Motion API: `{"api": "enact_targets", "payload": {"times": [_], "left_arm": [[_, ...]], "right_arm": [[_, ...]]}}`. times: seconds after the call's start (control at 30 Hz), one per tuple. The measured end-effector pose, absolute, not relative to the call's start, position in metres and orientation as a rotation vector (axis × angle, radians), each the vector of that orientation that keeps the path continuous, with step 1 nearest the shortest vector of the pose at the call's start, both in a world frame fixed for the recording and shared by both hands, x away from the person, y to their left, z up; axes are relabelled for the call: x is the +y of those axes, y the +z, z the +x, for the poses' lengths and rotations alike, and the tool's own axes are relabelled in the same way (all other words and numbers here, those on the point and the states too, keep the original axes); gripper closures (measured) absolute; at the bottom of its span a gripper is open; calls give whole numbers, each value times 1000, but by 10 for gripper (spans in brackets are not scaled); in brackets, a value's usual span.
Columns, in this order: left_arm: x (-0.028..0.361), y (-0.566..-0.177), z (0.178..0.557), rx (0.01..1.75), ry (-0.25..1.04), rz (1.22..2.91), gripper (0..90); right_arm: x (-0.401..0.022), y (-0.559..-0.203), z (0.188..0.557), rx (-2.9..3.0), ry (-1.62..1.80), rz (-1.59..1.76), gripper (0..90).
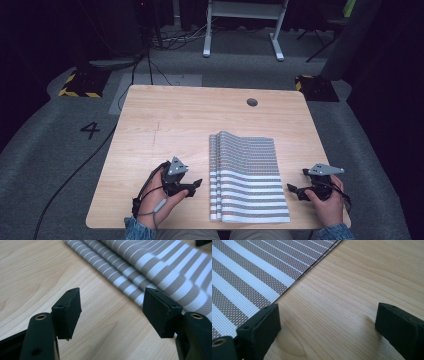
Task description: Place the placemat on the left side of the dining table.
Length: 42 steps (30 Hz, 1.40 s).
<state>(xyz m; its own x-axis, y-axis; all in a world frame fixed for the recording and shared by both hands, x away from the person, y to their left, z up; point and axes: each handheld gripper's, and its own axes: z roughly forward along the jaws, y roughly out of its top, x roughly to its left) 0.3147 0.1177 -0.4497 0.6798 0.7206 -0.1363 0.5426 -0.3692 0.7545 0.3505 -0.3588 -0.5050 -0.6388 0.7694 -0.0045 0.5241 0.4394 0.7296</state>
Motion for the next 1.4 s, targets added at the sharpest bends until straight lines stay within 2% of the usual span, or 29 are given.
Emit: {"api": "enact_targets", "payload": {"times": [0.53,1.03,1.4], "left_arm": [[60,-466,316,875,132,2076,322],[36,-485,333,872,-15,2100,274],[24,-493,332,866,5,2105,268]], "right_arm": [[-358,-505,351,2355,1010,1116,58],[-357,-505,351,2354,1004,1112,56],[-356,-505,352,2354,1007,1126,44]]}}
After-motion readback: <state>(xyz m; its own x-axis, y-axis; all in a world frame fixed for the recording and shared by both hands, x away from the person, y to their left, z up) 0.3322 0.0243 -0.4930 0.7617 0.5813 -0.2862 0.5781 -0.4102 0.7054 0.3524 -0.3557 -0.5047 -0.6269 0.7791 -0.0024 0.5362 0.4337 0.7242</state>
